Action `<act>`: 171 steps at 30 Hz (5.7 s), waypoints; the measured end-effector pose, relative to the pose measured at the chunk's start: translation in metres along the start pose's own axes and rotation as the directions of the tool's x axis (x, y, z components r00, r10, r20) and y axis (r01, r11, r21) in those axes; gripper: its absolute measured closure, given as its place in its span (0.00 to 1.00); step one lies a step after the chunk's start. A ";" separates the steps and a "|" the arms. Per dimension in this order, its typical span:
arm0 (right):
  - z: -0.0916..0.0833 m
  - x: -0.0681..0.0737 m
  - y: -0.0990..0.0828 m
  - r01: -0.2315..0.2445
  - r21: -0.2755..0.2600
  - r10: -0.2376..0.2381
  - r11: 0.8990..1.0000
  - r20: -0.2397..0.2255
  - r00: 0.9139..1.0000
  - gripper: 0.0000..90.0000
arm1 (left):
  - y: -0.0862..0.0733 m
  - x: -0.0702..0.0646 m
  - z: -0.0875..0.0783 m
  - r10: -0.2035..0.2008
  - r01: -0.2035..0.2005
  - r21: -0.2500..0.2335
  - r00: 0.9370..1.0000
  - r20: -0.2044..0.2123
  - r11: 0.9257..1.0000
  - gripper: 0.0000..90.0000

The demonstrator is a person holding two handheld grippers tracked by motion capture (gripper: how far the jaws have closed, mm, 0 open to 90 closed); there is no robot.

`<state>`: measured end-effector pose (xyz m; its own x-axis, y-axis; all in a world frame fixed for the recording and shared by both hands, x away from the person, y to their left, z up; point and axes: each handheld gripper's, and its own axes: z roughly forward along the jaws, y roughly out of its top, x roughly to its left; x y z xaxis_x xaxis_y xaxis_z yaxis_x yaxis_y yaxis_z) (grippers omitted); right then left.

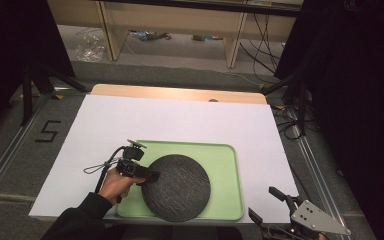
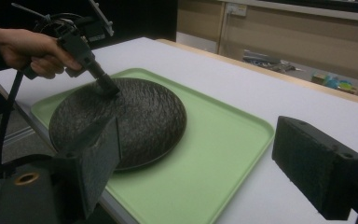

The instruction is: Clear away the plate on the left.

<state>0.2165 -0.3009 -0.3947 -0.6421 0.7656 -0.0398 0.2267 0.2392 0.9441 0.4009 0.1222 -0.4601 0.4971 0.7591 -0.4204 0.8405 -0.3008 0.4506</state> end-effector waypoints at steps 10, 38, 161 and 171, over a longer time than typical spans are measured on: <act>-0.001 0.000 0.000 -0.004 0.007 0.004 1.000 -0.003 1.000 0.18 | 0.000 -0.006 0.008 0.019 -0.020 0.029 1.000 0.005 0.999 0.63; 0.002 0.001 -0.001 -0.015 -0.026 0.015 1.000 -0.014 1.000 0.18 | -0.007 0.006 -0.023 -0.015 0.010 -0.083 0.998 -0.068 0.996 0.38; 0.001 0.002 -0.001 0.008 -0.005 -0.008 1.000 -0.017 1.000 0.18 | -0.099 -0.031 -0.114 0.226 -0.289 -0.405 0.954 -0.196 0.868 0.19; 0.001 0.002 -0.001 0.009 -0.005 -0.009 1.000 -0.015 1.000 0.18 | -0.099 -0.029 -0.112 0.214 -0.276 -0.408 0.958 -0.192 0.870 0.19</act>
<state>0.2159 -0.2989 -0.3956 -0.6552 0.7543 -0.0429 0.2178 0.2430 0.9453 0.2795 0.1945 -0.4039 0.6146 0.7734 -0.1553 0.5063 -0.2358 0.8295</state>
